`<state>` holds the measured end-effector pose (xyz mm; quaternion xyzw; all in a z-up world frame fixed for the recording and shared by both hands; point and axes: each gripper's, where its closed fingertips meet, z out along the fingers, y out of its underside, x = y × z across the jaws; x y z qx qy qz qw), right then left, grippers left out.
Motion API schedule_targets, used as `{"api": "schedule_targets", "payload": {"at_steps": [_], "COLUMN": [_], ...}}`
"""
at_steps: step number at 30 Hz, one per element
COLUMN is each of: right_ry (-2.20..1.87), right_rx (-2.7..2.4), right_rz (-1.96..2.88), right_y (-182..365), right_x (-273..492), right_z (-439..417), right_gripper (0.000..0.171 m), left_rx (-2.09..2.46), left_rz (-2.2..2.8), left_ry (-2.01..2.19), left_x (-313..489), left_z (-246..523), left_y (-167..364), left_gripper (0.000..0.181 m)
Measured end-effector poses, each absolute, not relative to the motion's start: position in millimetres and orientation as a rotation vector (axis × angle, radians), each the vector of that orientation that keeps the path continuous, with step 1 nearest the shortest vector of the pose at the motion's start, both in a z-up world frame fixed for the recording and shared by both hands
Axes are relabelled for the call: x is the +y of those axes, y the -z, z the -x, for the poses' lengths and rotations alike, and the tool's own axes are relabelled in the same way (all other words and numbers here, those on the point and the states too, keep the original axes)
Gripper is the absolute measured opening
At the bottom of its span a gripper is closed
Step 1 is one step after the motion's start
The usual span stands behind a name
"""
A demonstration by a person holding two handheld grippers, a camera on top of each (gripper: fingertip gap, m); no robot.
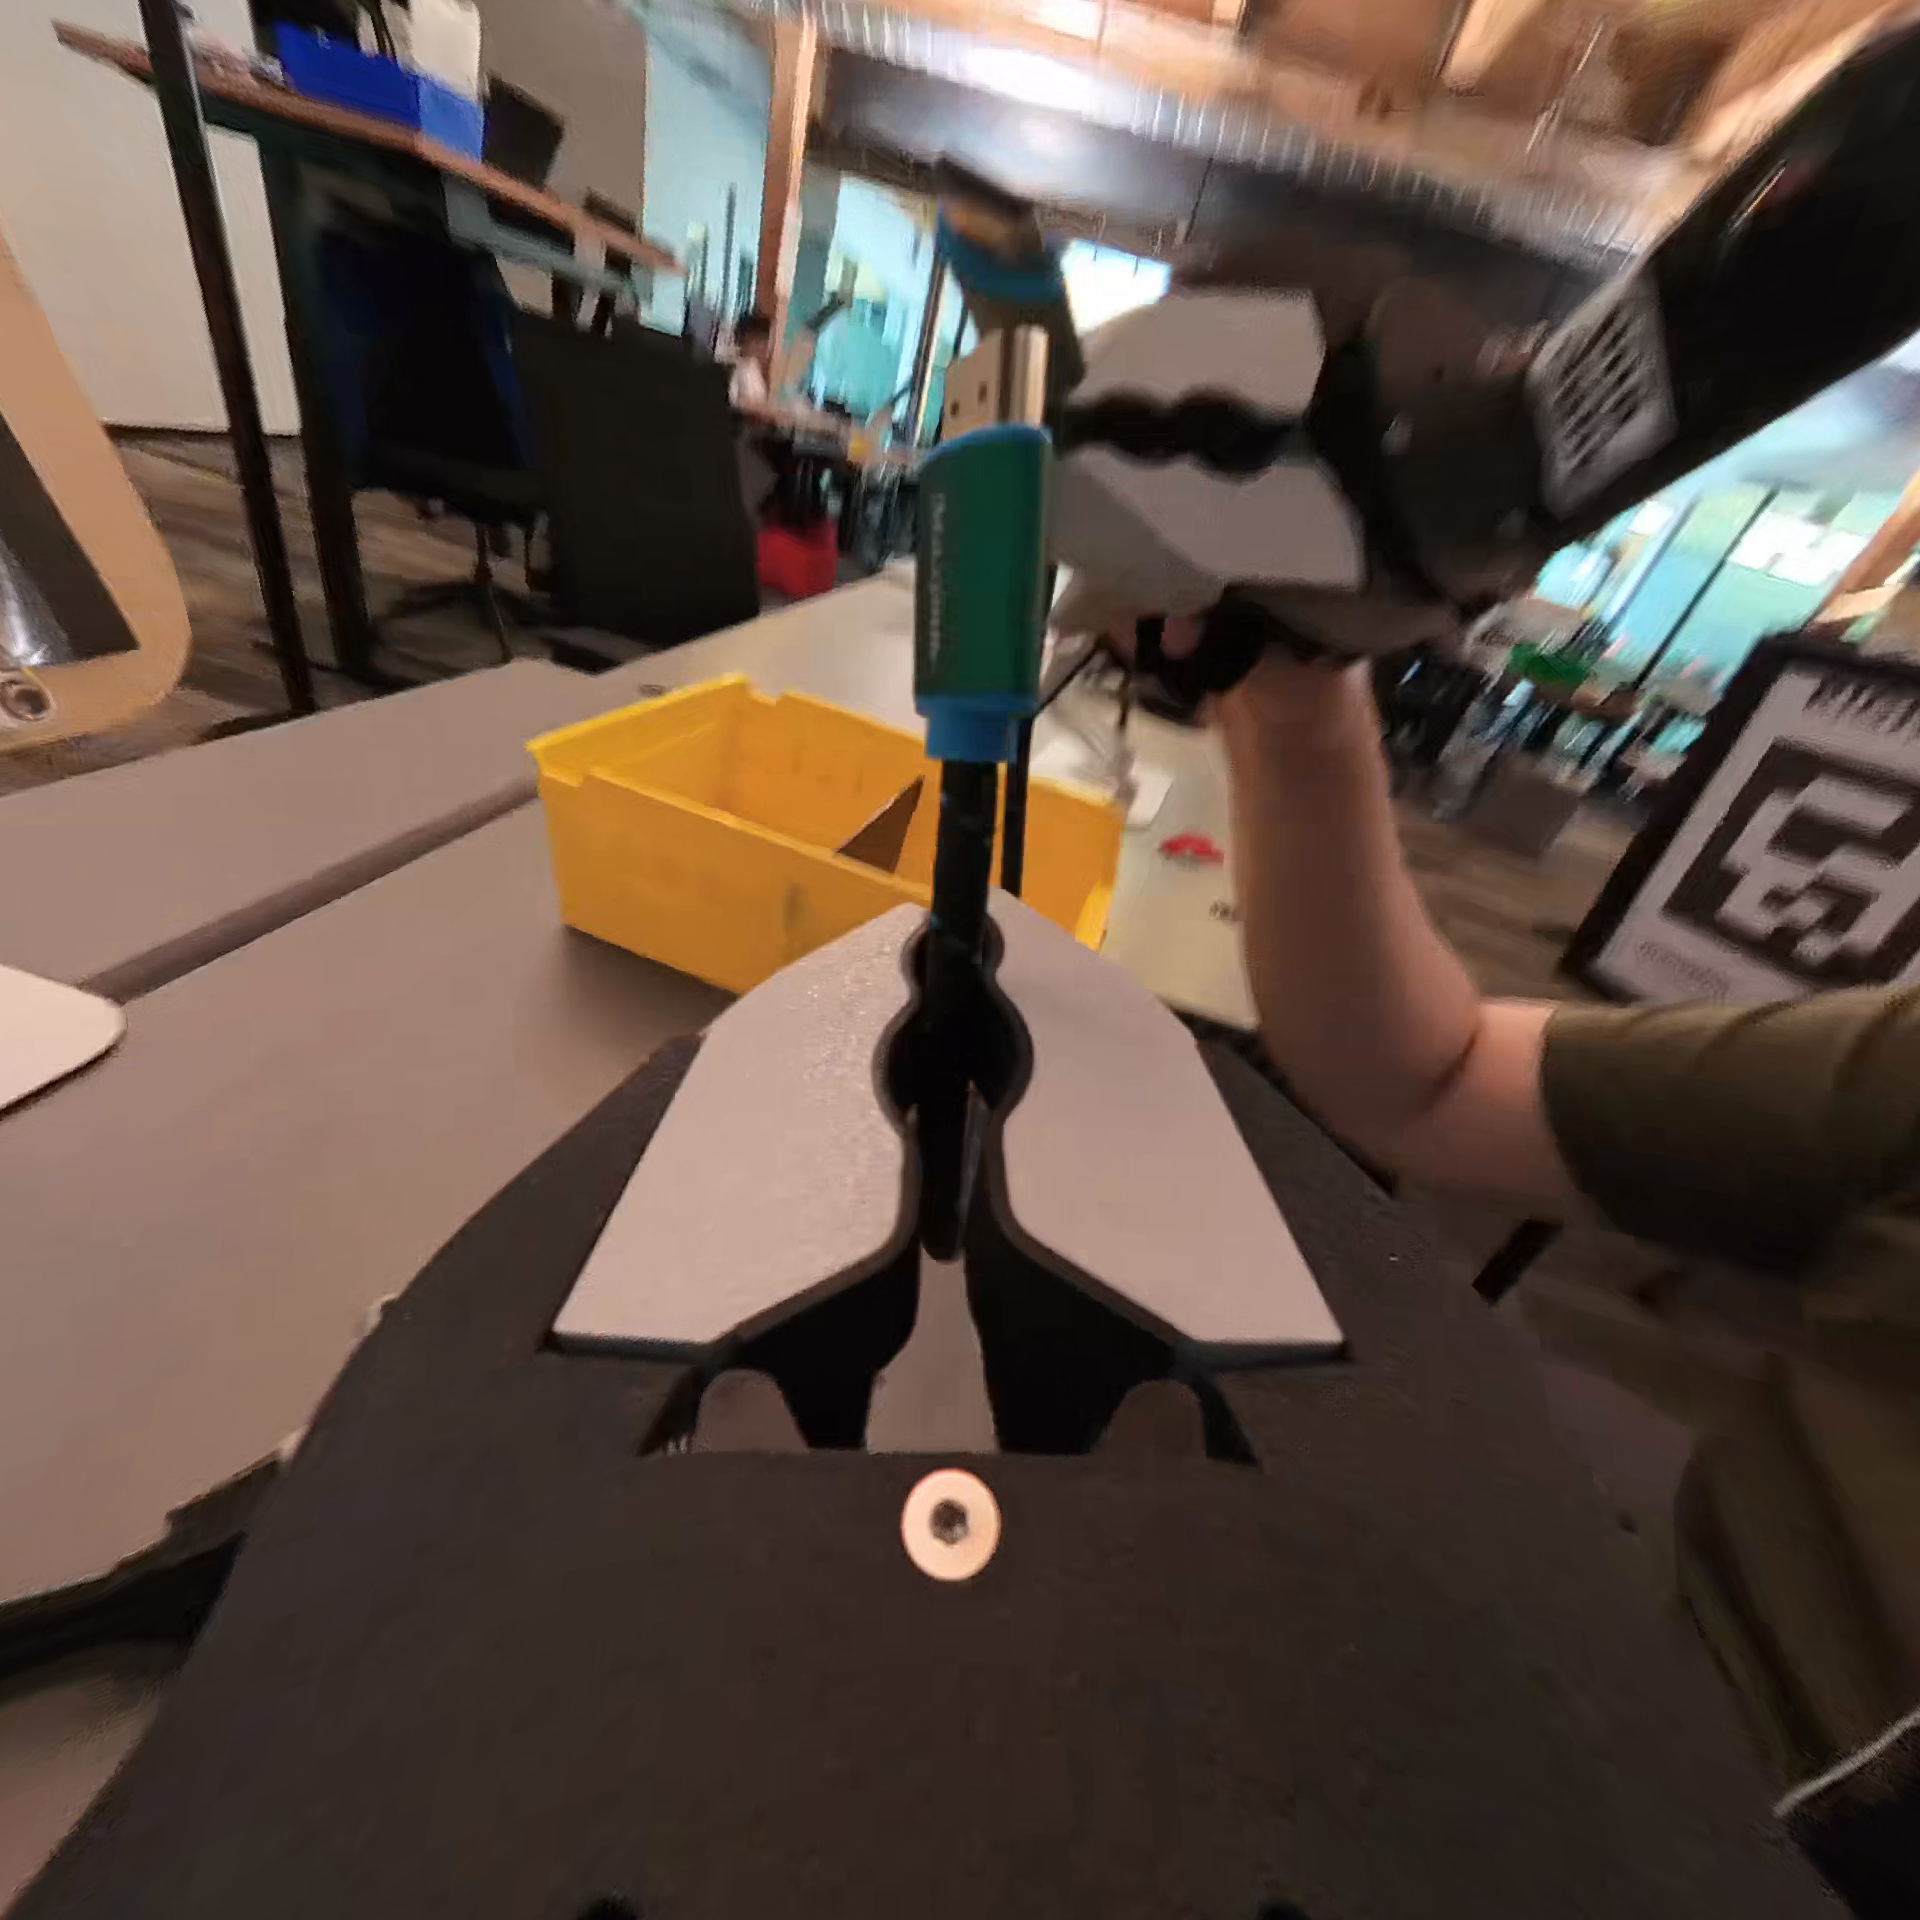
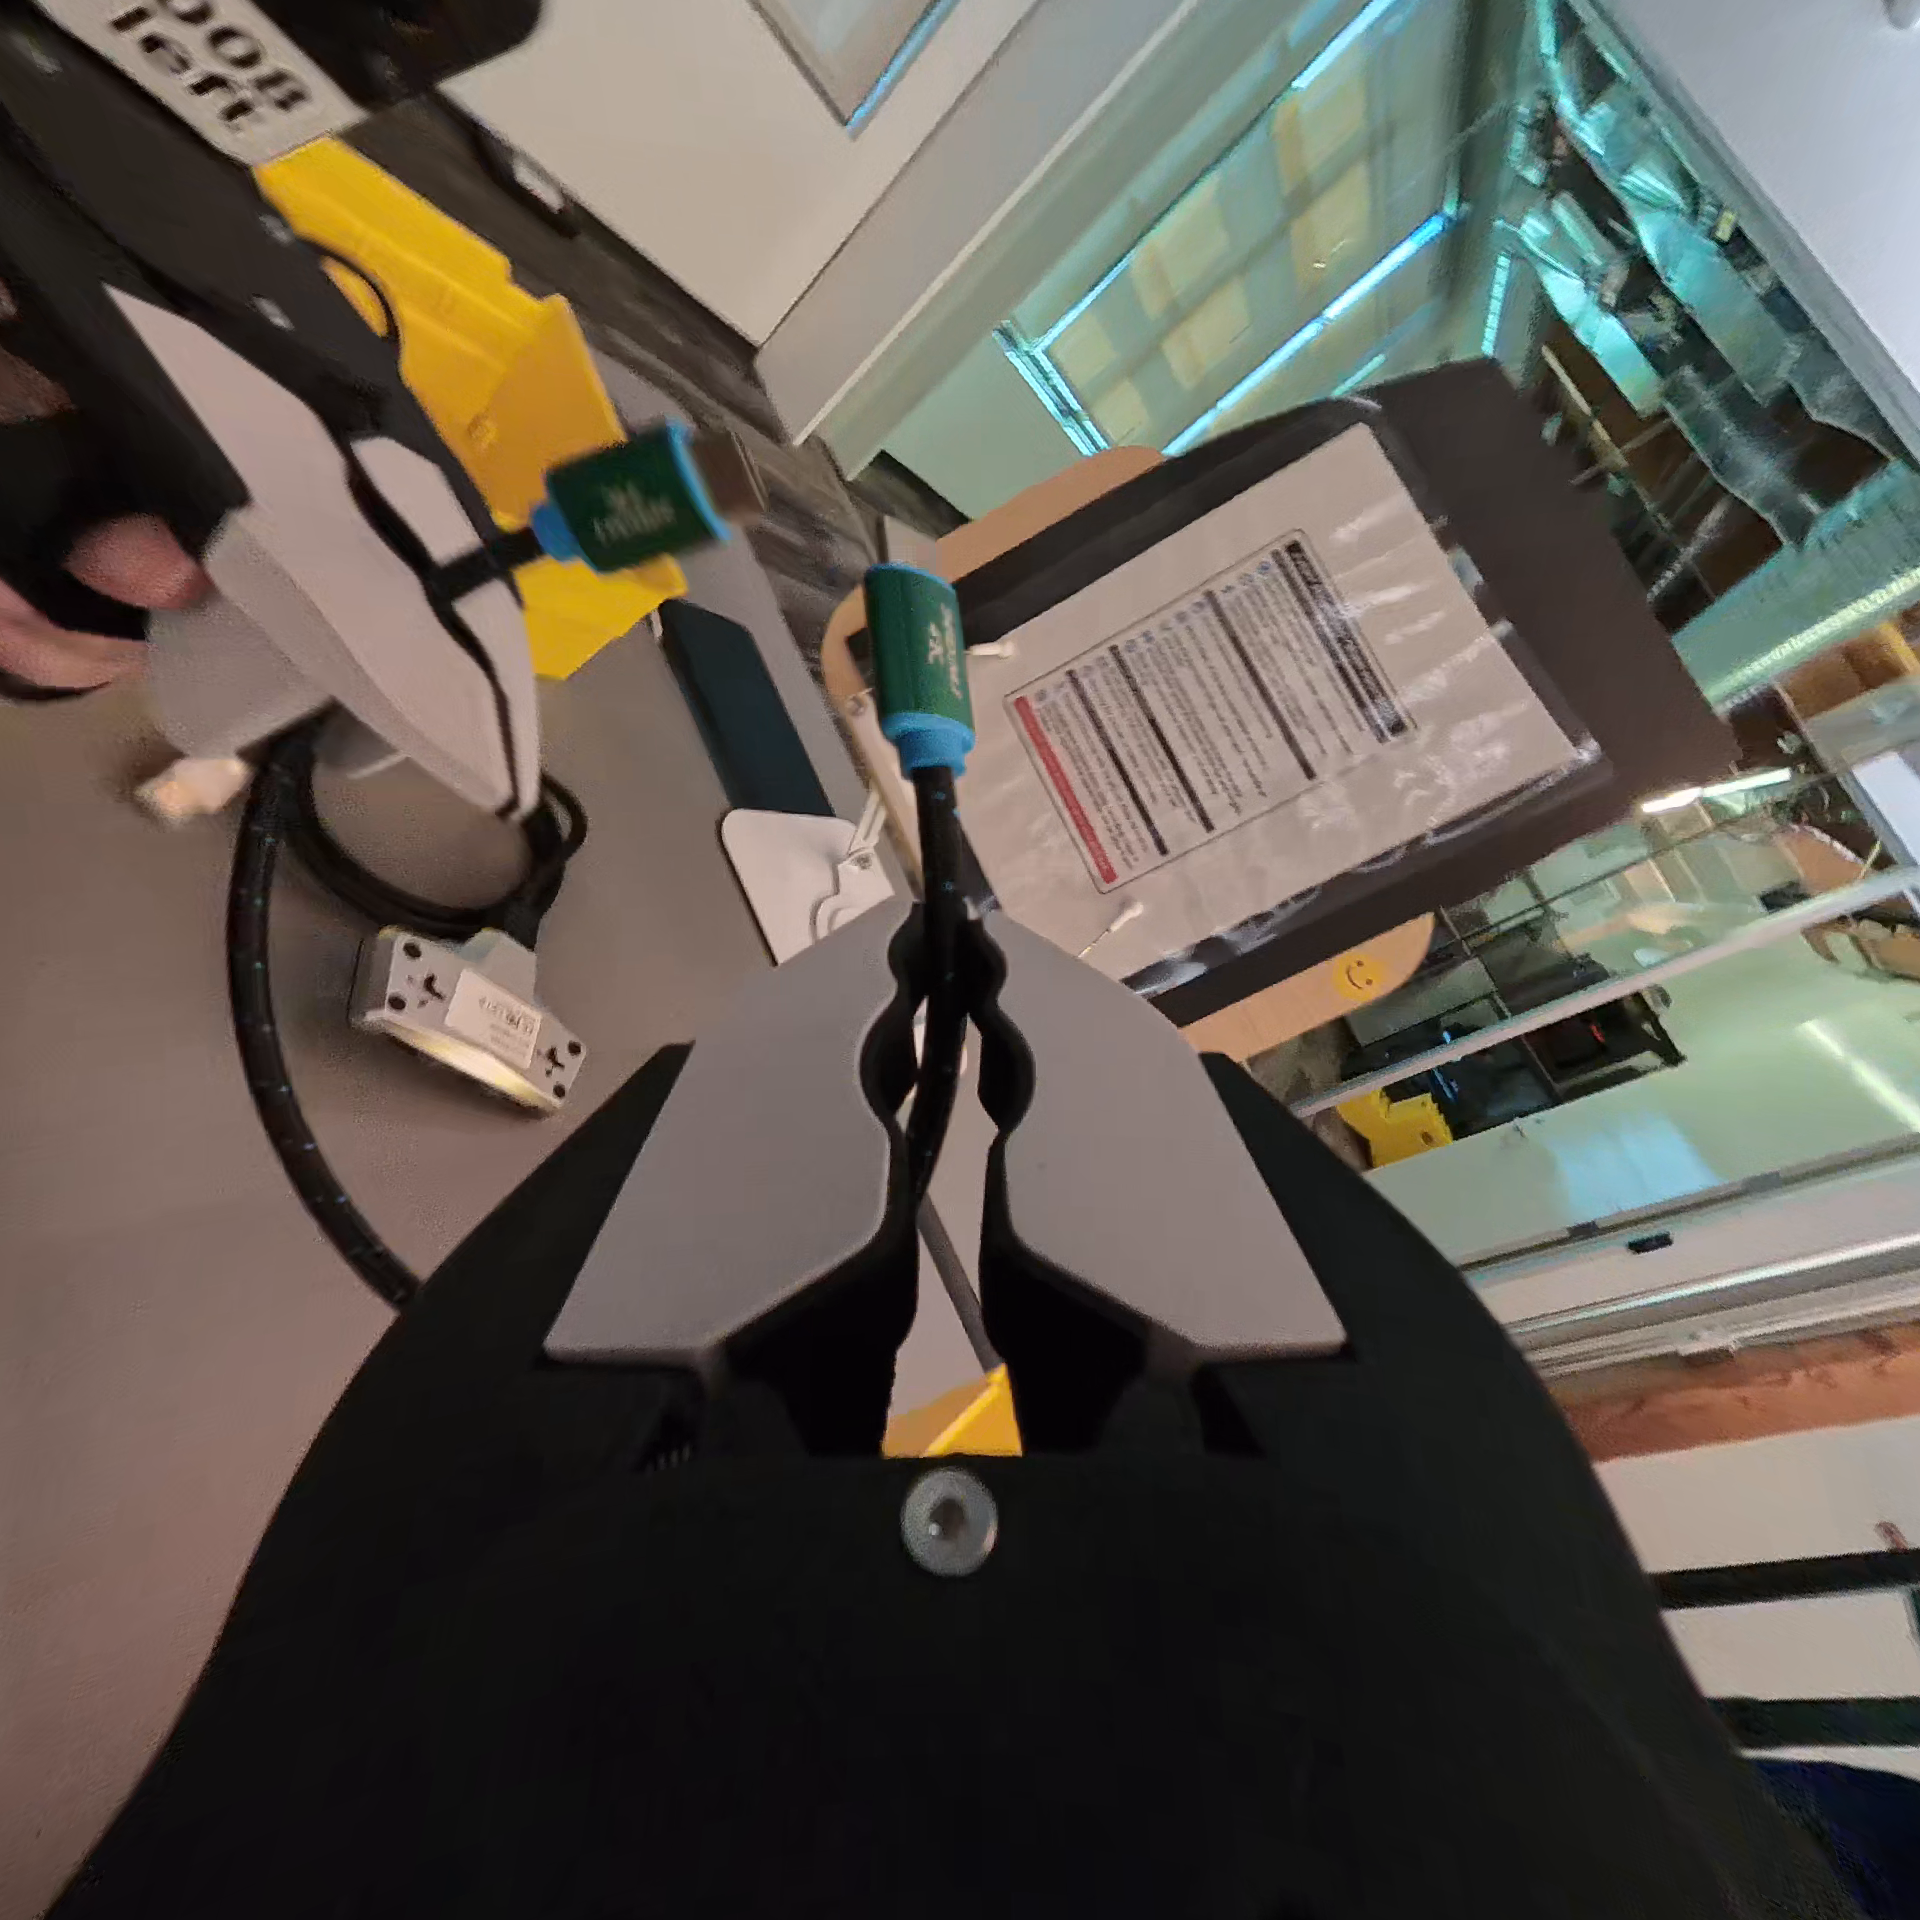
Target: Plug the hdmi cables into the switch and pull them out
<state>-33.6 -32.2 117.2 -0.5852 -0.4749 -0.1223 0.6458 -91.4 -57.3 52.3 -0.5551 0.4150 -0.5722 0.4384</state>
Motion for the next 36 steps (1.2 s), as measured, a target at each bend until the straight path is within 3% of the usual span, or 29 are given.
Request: {"api": "schedule_targets", "payload": {"at_steps": [7,15,19,24,26,28,29,36], "right_ry": [-0.247,-1.121,-1.106,-0.889,-0.841,-0.834,-0.857,-0.949], "right_rx": [-0.493,0.039,0.010,-0.170,-0.232,-0.315,-0.355,-0.659], "right_rz": [1.297,1.137,1.122,1.213,1.250,1.324,1.362,1.870], "right_y": [-168.9,-161.5,-162.0,-164.2,-165.4,-162.2,-160.1,-77.2], "right_x": [-21.3,-2.3,-2.2,-7.0,-10.3,-13.9,-16.7,-22.2], "right_z": [-37.4,-86.9,-81.4,-66.5,-58.3,-45.7,-38.7,17.0], "right_gripper": [0.007,0.006,0.006,0.007,0.007,0.007,0.007,0.007], "left_rx": [0.781,0.685,0.664,0.731,0.751,0.772,0.783,0.831], "left_rz": [1.171,1.027,1.037,1.272,1.360,1.450,1.459,1.373], "left_ry": [1.482,1.518,1.557,1.670,1.549,1.324,1.228,1.032], "left_x": [-48.7,-64.9,-62.3,-58.1,-48.7,-32.9,-28.3,-34.3], "left_z": [147.5,176.1,176.9,150.2,147.3,154.2,160.7,188.7], "left_y": [-122.1,-163.7,-163.7,-124.1,-112.7,-105.1,-105.5,-130.2], "left_gripper": [0.002,0.001,0.002,0.004,0.025,0.072,0.081,0.073]}}
